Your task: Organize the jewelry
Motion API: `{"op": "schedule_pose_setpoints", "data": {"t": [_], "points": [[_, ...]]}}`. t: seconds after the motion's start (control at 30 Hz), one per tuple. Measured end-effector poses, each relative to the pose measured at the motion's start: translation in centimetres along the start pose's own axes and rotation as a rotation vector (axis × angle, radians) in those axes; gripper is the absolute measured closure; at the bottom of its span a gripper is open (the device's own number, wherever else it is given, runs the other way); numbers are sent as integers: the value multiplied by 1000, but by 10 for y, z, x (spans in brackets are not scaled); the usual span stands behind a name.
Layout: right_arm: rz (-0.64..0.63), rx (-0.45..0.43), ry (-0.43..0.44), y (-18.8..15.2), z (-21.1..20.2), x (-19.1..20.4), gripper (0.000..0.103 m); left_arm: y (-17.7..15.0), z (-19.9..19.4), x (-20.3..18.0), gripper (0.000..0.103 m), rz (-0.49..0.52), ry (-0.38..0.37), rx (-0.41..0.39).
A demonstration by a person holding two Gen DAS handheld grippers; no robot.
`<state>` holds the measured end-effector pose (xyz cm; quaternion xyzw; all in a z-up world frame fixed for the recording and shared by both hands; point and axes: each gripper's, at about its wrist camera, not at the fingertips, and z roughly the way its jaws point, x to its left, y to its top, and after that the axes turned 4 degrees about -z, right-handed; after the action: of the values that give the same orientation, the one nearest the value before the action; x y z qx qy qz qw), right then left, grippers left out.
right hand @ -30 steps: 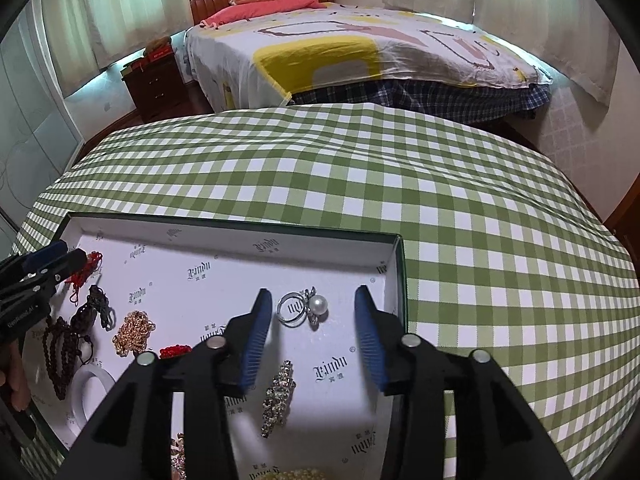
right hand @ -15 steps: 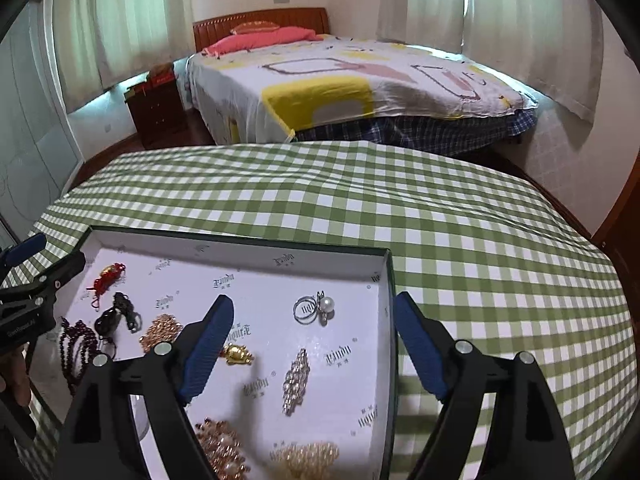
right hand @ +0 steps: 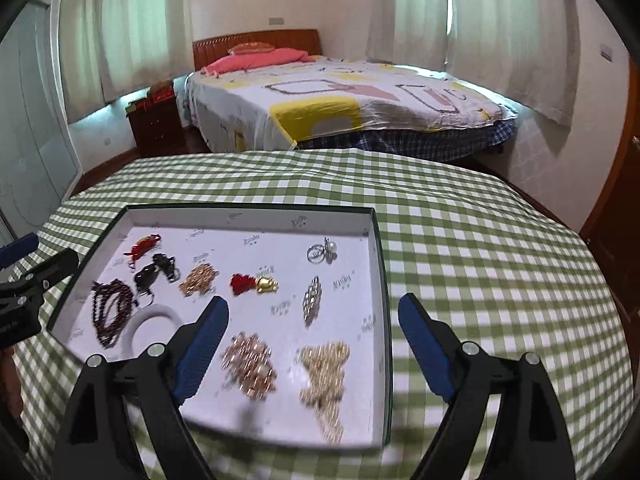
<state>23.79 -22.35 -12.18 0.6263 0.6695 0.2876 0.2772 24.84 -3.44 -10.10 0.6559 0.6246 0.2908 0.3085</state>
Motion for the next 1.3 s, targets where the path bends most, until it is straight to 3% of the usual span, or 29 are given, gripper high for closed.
{"op": "schedule_pose_setpoints", "data": {"t": [0.43,0.9,1.3], "points": [[12,-50,-20,-33,-68,16,19,-27,-84,4,5,-29,11,-52],[-17,-222,-29,-32,-162,39,18,-30,-179,18,5,-70,26,-164],[-30,-288,-29,-34,-204,46,18,-34,-228,24,5,-87,25,-214]]}}
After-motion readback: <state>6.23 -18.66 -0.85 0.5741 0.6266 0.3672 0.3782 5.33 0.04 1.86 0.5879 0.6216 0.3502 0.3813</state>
